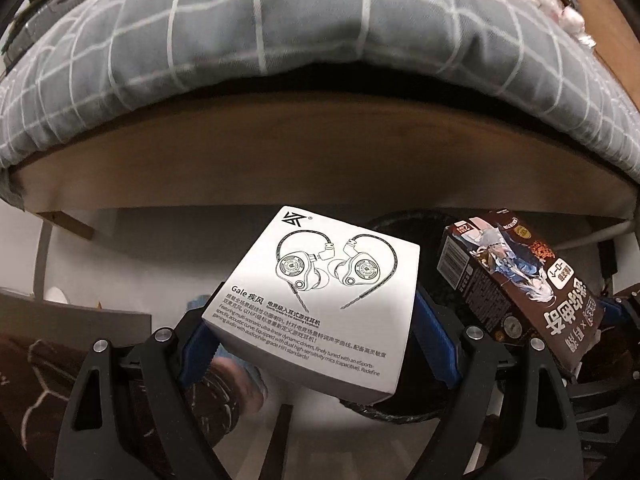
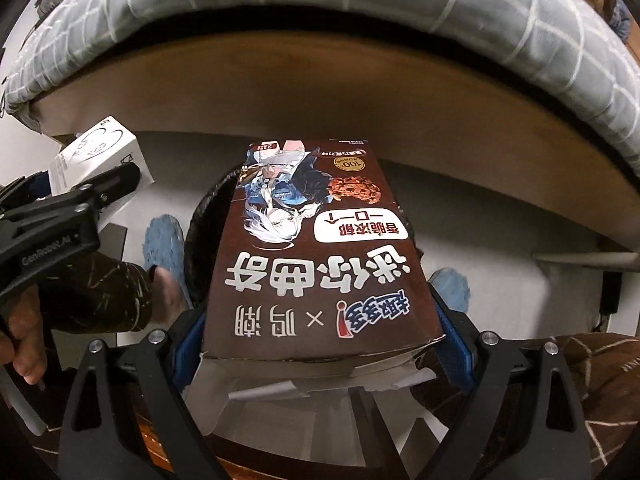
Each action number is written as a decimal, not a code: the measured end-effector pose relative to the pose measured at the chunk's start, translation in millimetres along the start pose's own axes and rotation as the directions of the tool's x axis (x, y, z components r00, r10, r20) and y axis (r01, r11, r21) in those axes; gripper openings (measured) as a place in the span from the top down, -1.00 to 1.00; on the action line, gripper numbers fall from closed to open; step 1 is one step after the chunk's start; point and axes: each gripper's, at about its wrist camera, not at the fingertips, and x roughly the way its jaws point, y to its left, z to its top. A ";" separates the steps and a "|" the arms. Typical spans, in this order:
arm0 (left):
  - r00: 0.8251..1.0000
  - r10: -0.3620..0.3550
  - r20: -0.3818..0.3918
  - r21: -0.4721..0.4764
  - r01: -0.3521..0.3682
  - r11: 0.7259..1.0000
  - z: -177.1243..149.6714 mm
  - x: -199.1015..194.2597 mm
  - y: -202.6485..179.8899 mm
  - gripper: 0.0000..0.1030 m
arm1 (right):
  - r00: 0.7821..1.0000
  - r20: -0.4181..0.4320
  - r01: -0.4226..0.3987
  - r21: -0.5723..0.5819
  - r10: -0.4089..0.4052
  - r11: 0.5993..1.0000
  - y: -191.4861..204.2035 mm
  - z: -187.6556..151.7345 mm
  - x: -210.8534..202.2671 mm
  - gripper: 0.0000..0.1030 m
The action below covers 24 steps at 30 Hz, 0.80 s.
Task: Collect trash
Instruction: 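Carry the white box and brown box with both tools over the black bin, then open the right tool to drop the brown box into the bin while the left tool drops the white box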
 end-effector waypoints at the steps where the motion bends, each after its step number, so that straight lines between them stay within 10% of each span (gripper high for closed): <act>1: 1.000 0.004 -0.007 0.003 -0.004 1.000 -1.6 2.8 -0.1 -0.62 | 1.000 -0.007 0.002 0.001 -0.002 1.000 0.7 0.8 3.5 -0.73; 24: 0.999 -0.012 -0.039 -0.005 0.012 1.000 -4.5 13.5 -2.8 -0.62 | 1.000 0.031 -0.003 0.091 0.000 0.996 -18.5 16.7 5.7 -0.86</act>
